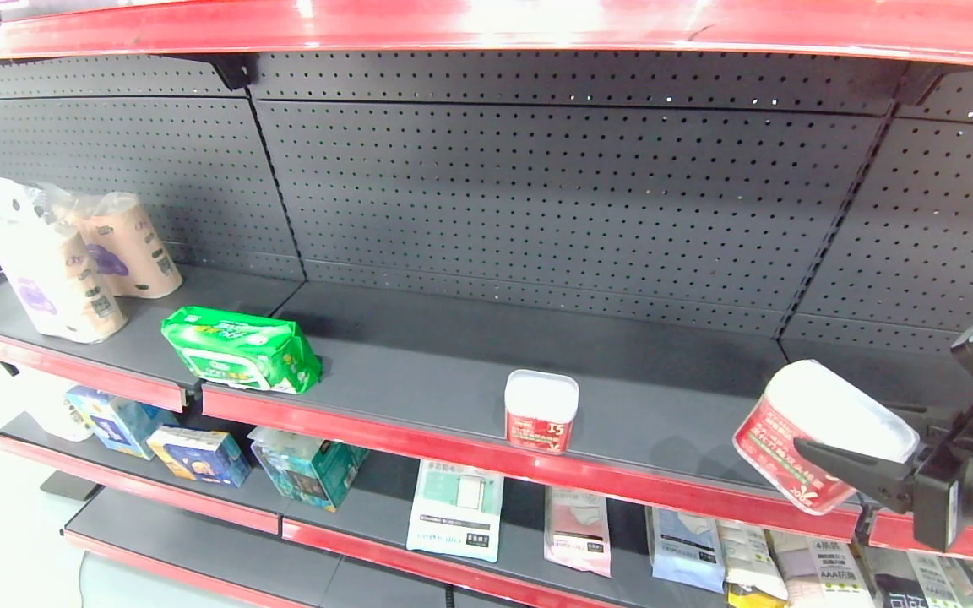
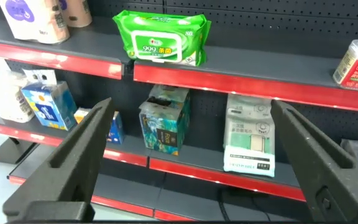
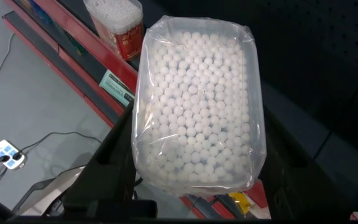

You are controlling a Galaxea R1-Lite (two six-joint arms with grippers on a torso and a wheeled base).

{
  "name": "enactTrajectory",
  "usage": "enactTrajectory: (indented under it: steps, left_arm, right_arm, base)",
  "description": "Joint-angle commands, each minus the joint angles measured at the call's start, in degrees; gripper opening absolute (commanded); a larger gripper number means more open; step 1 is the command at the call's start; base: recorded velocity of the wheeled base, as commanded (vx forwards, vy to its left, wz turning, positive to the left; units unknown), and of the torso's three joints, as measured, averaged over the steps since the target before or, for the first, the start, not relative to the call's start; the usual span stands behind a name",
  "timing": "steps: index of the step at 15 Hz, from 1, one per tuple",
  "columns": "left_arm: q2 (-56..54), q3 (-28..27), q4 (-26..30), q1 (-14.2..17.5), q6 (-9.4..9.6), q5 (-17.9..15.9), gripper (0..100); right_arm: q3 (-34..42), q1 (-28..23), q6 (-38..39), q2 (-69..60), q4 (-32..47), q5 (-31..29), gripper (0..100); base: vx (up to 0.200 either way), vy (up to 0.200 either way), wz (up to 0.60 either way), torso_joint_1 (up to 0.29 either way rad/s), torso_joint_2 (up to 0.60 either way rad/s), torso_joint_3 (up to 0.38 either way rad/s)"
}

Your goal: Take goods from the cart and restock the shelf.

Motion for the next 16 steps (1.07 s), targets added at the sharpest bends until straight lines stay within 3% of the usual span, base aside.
enactTrajectory:
  steps: [1, 6, 8, 10, 14, 16]
  left_arm:
    - [-0.02, 0.02, -0.04, 0.00, 0.07, 0.04, 100]
    - [-0.02, 0.02, -0.04, 0.00, 0.15, 0.04, 100]
    - [-0.02, 0.02, -0.04, 0.00, 0.07, 0.04, 100]
    - [-0.02, 0.02, -0.04, 0.00, 0.07, 0.04, 100]
    - [-0.02, 0.02, -0.04, 0.00, 0.07, 0.04, 100]
    - [-0.02, 0.02, -0.04, 0.00, 0.07, 0.04, 100]
  right_arm:
    - [-0.22, 0.05, -0.02, 0.13, -0.03, 0.04, 0]
    - [-1.80, 0.31, -0.02, 3.91, -0.65, 0.21, 0]
    - [-3.20, 0.40, -0.10, 11.38, -7.94, 1.09, 0]
    - [-3.64, 0.05, -0.45, 17.71, -15.59, 7.24, 0]
    - [-10.23, 0.13, -1.25, 28.35, -18.67, 9.44, 0]
    - [-13.66, 0.05, -1.33, 35.03, -24.03, 11.37, 0]
  base:
    - [0.000, 0.000, 0.00, 0.000, 0.00, 0.000]
    - [0.000, 0.000, 0.00, 0.000, 0.00, 0.000]
    - [0.000, 0.000, 0.00, 0.000, 0.00, 0.000]
    - [0.000, 0.000, 0.00, 0.000, 0.00, 0.000]
    - [0.000, 0.000, 0.00, 0.000, 0.00, 0.000]
    - [0.000, 0.000, 0.00, 0.000, 0.00, 0.000]
